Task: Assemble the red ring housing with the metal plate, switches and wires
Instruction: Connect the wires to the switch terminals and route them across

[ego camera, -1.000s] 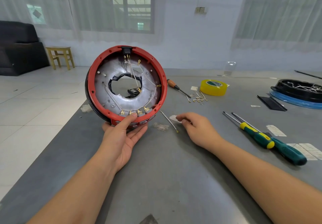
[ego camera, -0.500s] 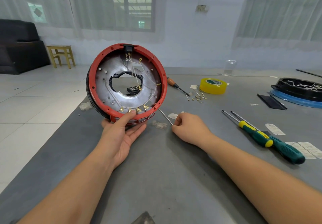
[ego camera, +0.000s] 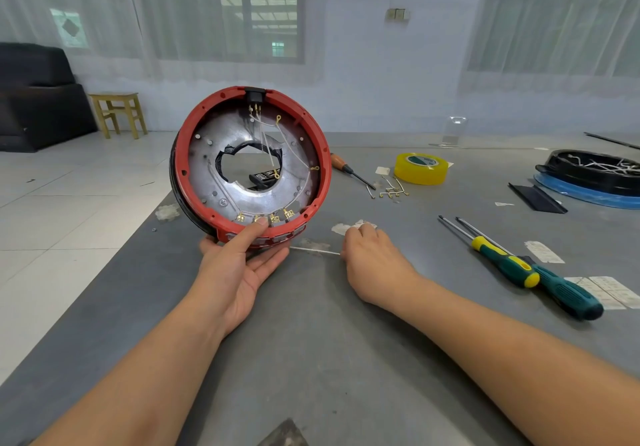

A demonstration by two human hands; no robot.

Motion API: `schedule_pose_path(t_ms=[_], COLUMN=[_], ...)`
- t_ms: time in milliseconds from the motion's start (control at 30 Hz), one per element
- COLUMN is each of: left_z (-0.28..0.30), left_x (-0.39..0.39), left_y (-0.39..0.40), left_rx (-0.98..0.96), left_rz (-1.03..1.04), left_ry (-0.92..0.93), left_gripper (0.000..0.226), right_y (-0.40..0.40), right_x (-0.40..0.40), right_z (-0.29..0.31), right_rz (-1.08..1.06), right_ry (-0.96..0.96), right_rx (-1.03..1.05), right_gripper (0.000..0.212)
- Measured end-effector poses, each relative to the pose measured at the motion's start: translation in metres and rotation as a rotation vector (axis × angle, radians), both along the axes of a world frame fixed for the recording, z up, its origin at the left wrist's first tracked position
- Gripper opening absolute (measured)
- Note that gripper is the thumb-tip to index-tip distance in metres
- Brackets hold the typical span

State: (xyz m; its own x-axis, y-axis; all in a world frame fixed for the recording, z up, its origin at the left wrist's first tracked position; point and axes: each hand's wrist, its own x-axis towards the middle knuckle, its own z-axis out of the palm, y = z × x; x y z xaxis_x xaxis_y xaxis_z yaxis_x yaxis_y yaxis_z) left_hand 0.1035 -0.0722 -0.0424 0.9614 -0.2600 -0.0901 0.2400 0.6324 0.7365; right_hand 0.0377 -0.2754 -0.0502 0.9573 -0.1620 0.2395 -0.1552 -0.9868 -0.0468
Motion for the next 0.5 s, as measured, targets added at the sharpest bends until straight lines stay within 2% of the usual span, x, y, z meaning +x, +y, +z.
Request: schedule_pose_path(t_ms=[167,333,500], left_z=[0.0,-0.001,0.002], left_x=[0.0,-0.001,-0.005], left_y=[0.0,0.001,0.0], left_rx=[-0.009,0.001,0.017], left_rz=[0.018,0.029,0.065], left_ry=[0.003,-0.003,-0.004], left_gripper=[0.072,0.063,0.052], right_y=[-0.006,-0.007,-0.016], right_x=[-0.005,-0.012,-0.019], right_z=[0.006,0.012,0.021], right_rz=[0.209,0.304,0.498], right_ry=[-0.051,-0.045,-0.026], right_rx=[-0.001,-0.13,-0.222], right_gripper=[0.021,0.015,0.014])
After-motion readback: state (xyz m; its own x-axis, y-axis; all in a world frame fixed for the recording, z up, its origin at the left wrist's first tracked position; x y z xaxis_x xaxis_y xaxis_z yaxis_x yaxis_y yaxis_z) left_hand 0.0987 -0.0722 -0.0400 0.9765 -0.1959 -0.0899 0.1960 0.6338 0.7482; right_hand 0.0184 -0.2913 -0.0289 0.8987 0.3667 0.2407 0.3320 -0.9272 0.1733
